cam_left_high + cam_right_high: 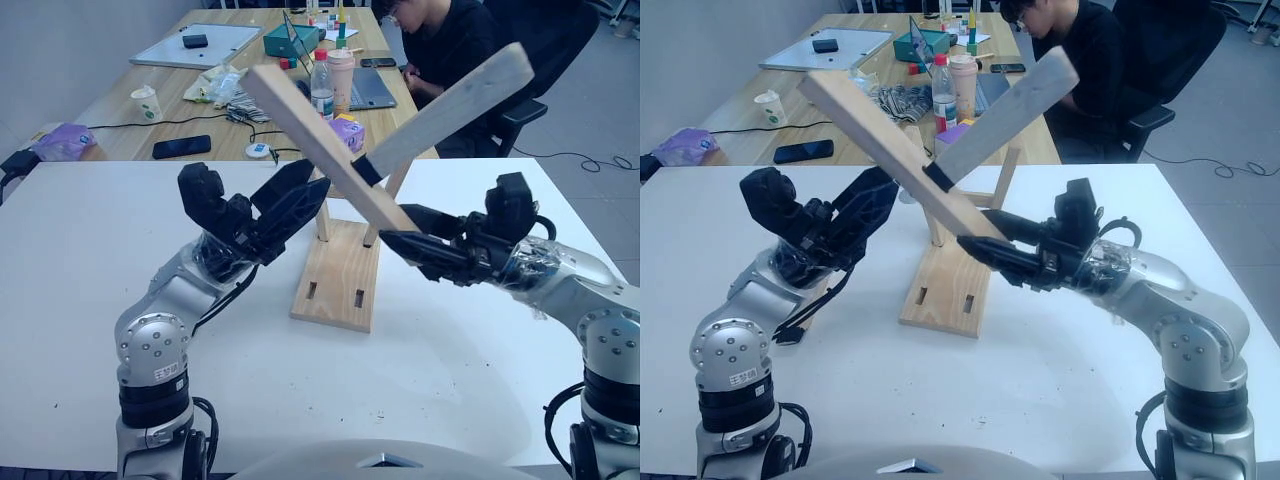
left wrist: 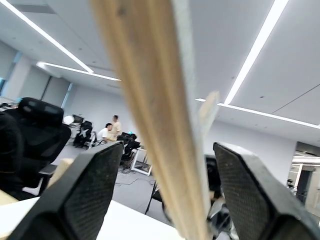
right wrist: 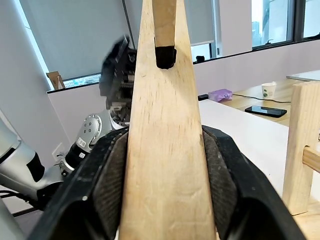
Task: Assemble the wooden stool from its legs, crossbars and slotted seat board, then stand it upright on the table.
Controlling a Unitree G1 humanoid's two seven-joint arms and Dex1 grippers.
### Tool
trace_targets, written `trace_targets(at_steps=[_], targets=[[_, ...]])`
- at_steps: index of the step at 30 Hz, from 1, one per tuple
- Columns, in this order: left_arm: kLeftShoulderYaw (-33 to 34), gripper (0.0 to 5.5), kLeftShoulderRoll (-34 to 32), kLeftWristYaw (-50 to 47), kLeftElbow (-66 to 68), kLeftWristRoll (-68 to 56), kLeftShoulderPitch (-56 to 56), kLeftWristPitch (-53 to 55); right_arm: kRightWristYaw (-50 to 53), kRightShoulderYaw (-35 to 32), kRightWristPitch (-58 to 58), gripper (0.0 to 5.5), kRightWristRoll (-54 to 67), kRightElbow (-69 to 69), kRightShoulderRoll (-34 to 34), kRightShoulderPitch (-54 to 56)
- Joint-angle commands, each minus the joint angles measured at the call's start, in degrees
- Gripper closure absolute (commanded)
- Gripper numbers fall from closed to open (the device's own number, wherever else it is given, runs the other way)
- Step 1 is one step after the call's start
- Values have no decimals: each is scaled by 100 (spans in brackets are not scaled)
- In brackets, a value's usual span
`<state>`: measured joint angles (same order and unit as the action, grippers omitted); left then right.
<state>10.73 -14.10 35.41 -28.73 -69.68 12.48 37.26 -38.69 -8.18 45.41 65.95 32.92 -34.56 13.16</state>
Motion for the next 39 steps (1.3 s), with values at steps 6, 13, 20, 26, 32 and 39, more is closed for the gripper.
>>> trace_targets(at_steps=[6, 13, 20, 26, 32, 39], targets=[[-311, 221, -122, -39, 90, -654, 274, 275, -181, 232, 235, 347, 384, 74, -25, -115], [-463, 296, -233, 108, 82, -622, 194, 296, 16, 224, 229, 347, 597, 46, 89, -82], [-487, 342, -362, 282, 194, -509, 227, 282, 318, 255, 223, 347, 646, -20, 142, -41], [-304, 343, -580, 567, 622, -124, 342, 54, 165, 257, 409, 242, 603, -217, -210, -180], [-216, 344, -1143, 1591, 1661, 926, 382, -396, -1095, 199, 151, 242, -603, -1116, -1145, -766], [-866, 344, -1470, 2925, 2910, 2824, 234, -1716, -1748, 592, -103, 242, -1592, -2077, -1133, -534]])
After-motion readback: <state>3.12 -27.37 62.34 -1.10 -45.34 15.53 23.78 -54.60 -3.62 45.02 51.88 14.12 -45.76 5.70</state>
